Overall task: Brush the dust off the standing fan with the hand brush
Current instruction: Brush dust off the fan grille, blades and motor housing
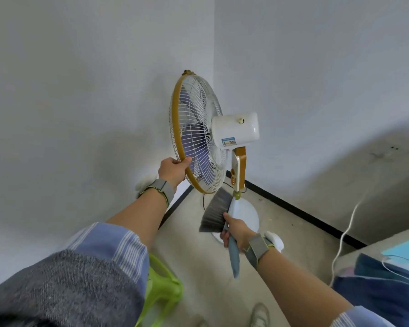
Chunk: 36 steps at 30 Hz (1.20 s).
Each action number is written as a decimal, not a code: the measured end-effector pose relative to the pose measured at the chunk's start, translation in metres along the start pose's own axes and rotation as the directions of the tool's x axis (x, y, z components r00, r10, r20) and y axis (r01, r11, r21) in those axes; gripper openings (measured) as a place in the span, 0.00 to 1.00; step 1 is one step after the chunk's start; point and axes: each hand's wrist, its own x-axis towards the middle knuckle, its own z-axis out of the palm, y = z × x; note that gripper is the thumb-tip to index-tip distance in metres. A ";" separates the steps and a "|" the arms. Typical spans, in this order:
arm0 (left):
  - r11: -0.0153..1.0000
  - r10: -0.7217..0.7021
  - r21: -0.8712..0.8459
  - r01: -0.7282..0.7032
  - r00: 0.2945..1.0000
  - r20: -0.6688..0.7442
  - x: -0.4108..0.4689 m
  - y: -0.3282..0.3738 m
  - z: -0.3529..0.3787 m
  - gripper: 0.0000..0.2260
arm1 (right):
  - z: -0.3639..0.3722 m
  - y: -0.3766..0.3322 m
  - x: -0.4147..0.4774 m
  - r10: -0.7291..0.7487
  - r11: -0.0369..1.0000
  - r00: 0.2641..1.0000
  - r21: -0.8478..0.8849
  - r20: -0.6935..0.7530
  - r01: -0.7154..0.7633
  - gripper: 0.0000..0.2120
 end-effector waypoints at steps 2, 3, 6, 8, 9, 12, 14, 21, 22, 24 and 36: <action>1.000 -0.003 -0.004 0.003 1.000 -0.007 -0.001 0.000 0.004 0.16 | -0.006 -0.016 -0.001 -0.017 0.998 1.000 0.063 -0.009 0.018 0.20; 1.000 -0.006 -0.006 0.005 1.000 -0.015 -0.001 0.000 0.005 0.16 | -0.008 -0.025 -0.002 -0.030 0.995 1.000 0.093 0.002 0.030 0.20; 1.000 -0.018 -0.004 0.018 0.999 -0.038 0.000 0.006 0.005 0.16 | -0.003 -0.046 -0.003 -0.095 0.980 0.995 0.175 -0.002 0.094 0.22; 1.000 -0.026 -0.008 0.026 0.998 -0.053 0.001 0.012 0.006 0.15 | 0.005 -0.051 -0.003 -0.116 0.967 0.993 0.223 -0.032 0.120 0.23; 1.000 -0.027 -0.001 0.027 0.999 -0.045 -0.001 0.013 0.008 0.15 | 0.008 -0.047 -0.003 -0.126 0.959 0.990 0.249 -0.062 0.138 0.23; 1.000 -0.031 -0.002 0.031 0.997 -0.070 -0.004 0.017 0.015 0.14 | 0.006 -0.046 0.001 -0.196 0.946 0.974 0.240 -0.115 0.219 0.22; 0.999 -0.043 -0.008 0.042 0.994 -0.099 -0.006 0.017 0.016 0.14 | 0.004 -0.048 0.003 -0.237 0.946 0.967 0.206 -0.092 0.252 0.21; 0.993 -0.116 -0.021 0.114 0.974 -0.194 -0.012 0.008 0.007 0.13 | -0.024 -0.055 0.030 -0.075 0.974 0.996 -0.209 0.053 0.084 0.22; 0.992 -0.127 -0.028 0.124 0.972 -0.200 -0.014 0.007 0.006 0.13 | -0.030 -0.059 0.032 -0.046 0.976 0.998 -0.212 0.050 0.056 0.22; 0.990 -0.138 -0.046 0.132 0.973 -0.186 -0.017 0.005 0.006 0.14 | -0.036 -0.062 0.037 -0.121 0.965 0.993 -0.237 -0.016 0.114 0.24; 0.976 -0.180 -0.168 0.140 0.950 -0.255 -0.026 0.012 0.027 0.14 | -0.045 -0.083 0.027 -0.192 0.914 0.977 -0.345 0.094 0.213 0.22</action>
